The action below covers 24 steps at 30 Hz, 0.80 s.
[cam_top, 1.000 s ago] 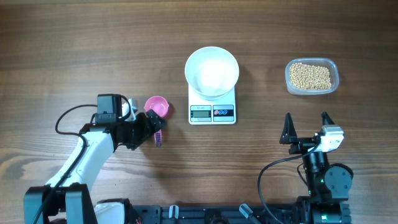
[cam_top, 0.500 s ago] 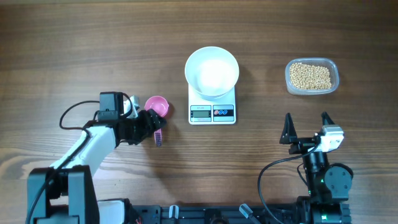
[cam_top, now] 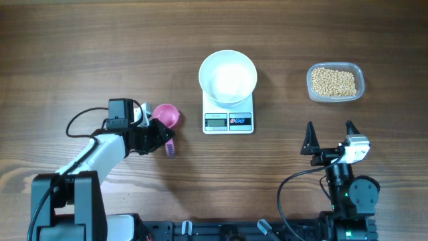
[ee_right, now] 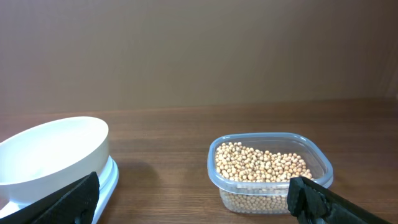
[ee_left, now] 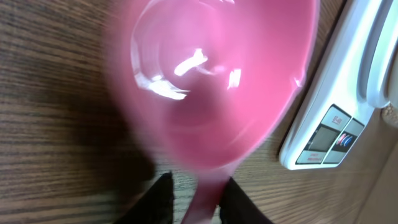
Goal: Scoop item into bowl and weigh 150g on scale
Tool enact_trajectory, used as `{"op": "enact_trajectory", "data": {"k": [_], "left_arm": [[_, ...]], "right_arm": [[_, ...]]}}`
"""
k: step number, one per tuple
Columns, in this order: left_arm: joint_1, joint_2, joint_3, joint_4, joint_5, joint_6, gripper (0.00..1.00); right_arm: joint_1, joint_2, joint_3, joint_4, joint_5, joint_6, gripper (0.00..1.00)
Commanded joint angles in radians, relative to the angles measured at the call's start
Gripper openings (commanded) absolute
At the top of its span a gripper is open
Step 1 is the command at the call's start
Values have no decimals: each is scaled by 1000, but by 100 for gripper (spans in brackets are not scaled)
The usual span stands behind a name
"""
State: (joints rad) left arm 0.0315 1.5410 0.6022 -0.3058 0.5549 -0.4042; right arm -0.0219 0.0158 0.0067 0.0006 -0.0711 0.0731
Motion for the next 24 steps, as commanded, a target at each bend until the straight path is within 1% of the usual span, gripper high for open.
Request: {"op": "enact_trajectory", "data": {"k": [1,2,5,9,11,16,17,19,24], "left_arm": [[4,10,4,3,6,-2,20],[4,10,4,3,6,-13,20],[4,9,4,13,27,-30,13],[4,8,5,79,169,-31,4],[4,1,5,117,246,-36,4],[13,-53,32,170,357,-155,4],[21,-81,49,191,394,-191,4],[29,-118,63,228,421,-257,4],[35,-237,66,409,428,-563,4]], "right_arm": [[5,-2,-2,2,-5,-14,100],[5,-2,-2,2,-6,-14,100],[5,-2,-2,2,-5,-14,100],[5,-2,-2,2,-5,-14,100],[5,-2,-2,2,-6,-14,100],[5,-2,-2,2,-6,-14,100],[5,-2,-2,2,-6,-14,100],[5,-2,-2,2,-5,-14,100],[5,-2,-2,2,-6,-14,100]]}}
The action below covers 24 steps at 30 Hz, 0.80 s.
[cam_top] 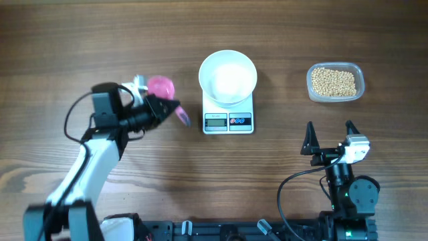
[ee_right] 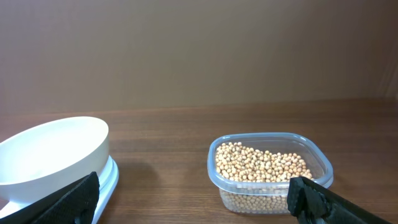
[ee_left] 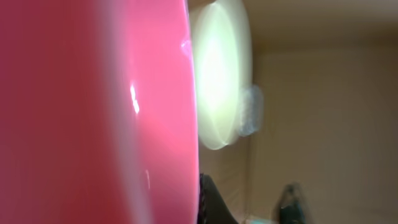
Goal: Scoop item into bowl and weigh 150g on scale
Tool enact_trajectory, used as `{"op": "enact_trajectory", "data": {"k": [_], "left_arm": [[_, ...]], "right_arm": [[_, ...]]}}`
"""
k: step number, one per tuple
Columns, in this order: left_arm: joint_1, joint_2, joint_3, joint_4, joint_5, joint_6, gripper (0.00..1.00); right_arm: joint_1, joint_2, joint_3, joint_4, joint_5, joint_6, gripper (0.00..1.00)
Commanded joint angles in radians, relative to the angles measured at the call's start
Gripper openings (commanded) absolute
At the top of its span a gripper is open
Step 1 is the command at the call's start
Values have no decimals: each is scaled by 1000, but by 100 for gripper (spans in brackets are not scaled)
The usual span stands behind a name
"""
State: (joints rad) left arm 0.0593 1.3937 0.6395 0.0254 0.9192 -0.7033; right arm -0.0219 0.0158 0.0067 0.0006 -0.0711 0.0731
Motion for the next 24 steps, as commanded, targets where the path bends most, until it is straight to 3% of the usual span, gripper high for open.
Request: {"op": "enact_trajectory", "data": {"k": [1,4,7,11,14,18,22,24], "left_arm": [[7,-108,29,113,64,-316,4],[6,-154,29,214,57,-464,4],[4,-173,29,270,56,-539,4],[4,-174,29,278,56,-547,4],[-3,-174,29,274,61,-547,4],[-28,-174,29,282,68,-547,4],[-68,-174,29,375,53,-547,4],[-95,-174,29,444,21,-547,4]], "right_arm": [[5,-2,-2,2,-6,-14,100],[5,-2,-2,2,-6,-14,100],[5,-2,-2,15,-5,-14,100],[5,-2,-2,106,-90,163,100],[5,-2,-2,159,-37,247,100],[5,-2,-2,232,-101,489,100],[5,17,16,502,-317,490,100],[5,55,83,504,-382,481,100]]}}
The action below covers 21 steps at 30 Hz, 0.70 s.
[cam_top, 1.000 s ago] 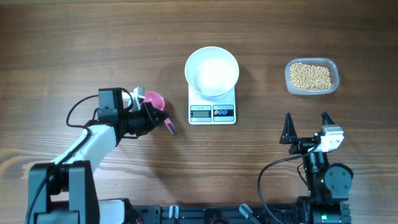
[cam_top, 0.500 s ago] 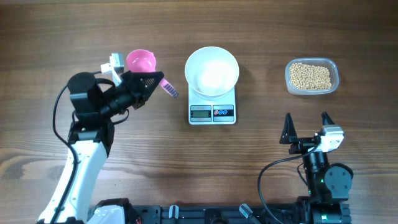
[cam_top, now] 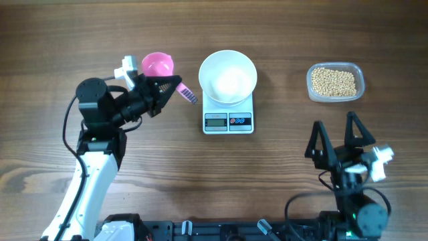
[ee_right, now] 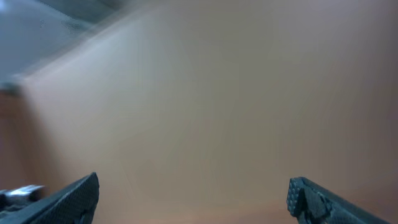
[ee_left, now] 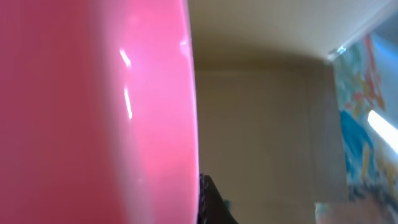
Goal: Scoop item into bowl and weigh 150g on scale
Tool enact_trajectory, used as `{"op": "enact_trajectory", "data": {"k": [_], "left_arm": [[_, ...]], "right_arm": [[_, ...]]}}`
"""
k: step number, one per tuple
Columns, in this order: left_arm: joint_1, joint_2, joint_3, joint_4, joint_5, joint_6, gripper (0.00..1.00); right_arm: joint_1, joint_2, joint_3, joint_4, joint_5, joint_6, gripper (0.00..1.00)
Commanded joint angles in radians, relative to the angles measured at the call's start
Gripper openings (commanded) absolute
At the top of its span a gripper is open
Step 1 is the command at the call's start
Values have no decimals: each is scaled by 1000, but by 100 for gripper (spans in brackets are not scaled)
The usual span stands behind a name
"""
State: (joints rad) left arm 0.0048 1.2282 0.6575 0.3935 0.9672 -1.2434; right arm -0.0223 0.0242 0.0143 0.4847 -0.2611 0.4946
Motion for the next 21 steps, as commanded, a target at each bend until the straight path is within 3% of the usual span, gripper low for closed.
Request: {"op": "enact_trajectory", "data": {"k": [1,7,11,14,17,21], "left_arm": [[-53,-9,11,103,-47,-7,4],[-101,-9,11,127,-172,-68,4],[-140,-9,11,129,-233,-75,4],[-151,-9,11,158,-237,-74,4],[-159,-9,11,185,-269,-75,4],[-177,-9,11,208,-371,-82,4]], "right_arm": [[5,79,126,-17,-221,29,100],[5,454,523,-425,-342,-173,100],[5,806,759,-482,-646,-166,100],[5,991,825,-372,-862,-12,100],[7,1168,832,-173,-991,329,100],[58,1340,832,64,-1099,519,98]]}}
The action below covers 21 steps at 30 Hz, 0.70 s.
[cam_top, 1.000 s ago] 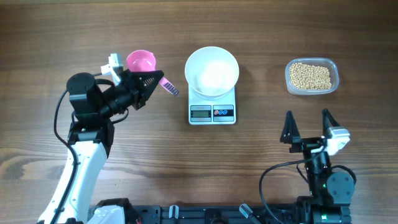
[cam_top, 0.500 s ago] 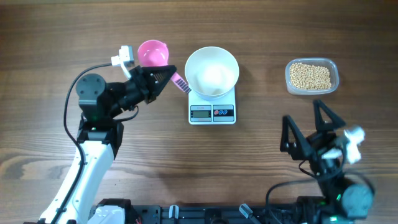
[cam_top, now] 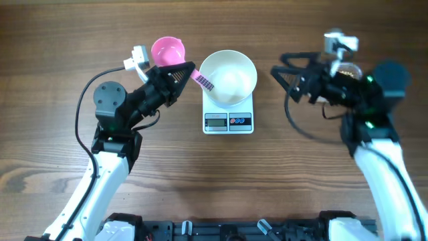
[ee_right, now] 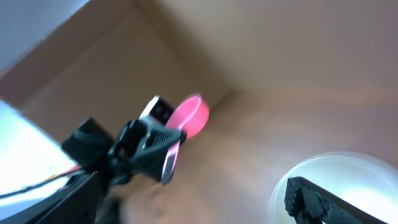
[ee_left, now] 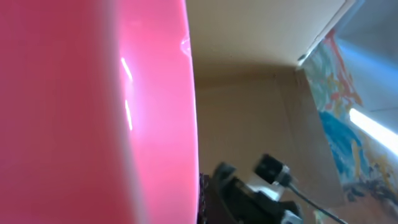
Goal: Scoop item into bowl and weigh 150g on scale
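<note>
In the overhead view my left gripper (cam_top: pixel 182 72) is shut on the handle of the pink scoop (cam_top: pixel 167 48). It holds the scoop in the air just left of the white bowl (cam_top: pixel 228 77), which sits on the scale (cam_top: pixel 228 121). The scoop's pink wall (ee_left: pixel 93 112) fills the left wrist view. My right gripper (cam_top: pixel 289 75) is open and raised to the right of the bowl, pointing left. Its view shows the scoop (ee_right: pixel 187 118) and the bowl's rim (ee_right: pixel 348 180). The bean container is almost wholly hidden under the right arm.
The scale's display and buttons (cam_top: pixel 228 121) face the near edge. Both arms hang above the table, on either side of the bowl. Bare wooden table (cam_top: pixel 221 181) lies in front of the scale.
My right arm went from the front right edge to a raised spot beside the bowl, over the bean container, still open. The left gripper carried the scoop a little right, closer to the bowl.
My left gripper held the scoop low on the table, left of the scale. It then had it lifted and tilted, and moved back and right in steps. The right arm stayed parked at the front right, then tipped upward, and now hovers by the bowl.
</note>
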Tool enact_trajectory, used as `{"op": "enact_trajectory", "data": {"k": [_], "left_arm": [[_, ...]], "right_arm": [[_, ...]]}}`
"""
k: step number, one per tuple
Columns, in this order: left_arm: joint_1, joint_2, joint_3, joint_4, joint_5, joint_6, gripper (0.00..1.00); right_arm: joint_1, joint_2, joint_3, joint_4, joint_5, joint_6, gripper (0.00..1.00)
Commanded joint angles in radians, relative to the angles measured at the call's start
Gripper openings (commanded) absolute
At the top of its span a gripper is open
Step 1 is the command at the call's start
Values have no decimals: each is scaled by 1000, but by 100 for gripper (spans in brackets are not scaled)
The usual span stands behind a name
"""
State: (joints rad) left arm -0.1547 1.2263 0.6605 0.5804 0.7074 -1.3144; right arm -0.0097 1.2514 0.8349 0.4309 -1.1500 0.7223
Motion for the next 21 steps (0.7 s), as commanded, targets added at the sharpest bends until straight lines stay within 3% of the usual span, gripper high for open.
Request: {"op": "enact_trajectory", "data": {"k": [1,5,9,11,13,21], "left_arm": [[-24,-7,8,31,-133,-11,4],[-64,-7,8,34,-229,-11,4],[-119,-7,8,34,-313,-11,4],[-139,-7,8,34,-343,-11,4],[-154,-7,8,34,-349,-11,4],[-204,-7,8,34,-374,-11,4]], "right_arm": [[68,148,11,161,-209,340,98],[175,243,11,319,-134,520,98],[283,282,11,343,14,632,96],[317,284,11,343,74,667,91],[336,284,11,343,123,696,80],[354,284,11,343,241,803,64]]}}
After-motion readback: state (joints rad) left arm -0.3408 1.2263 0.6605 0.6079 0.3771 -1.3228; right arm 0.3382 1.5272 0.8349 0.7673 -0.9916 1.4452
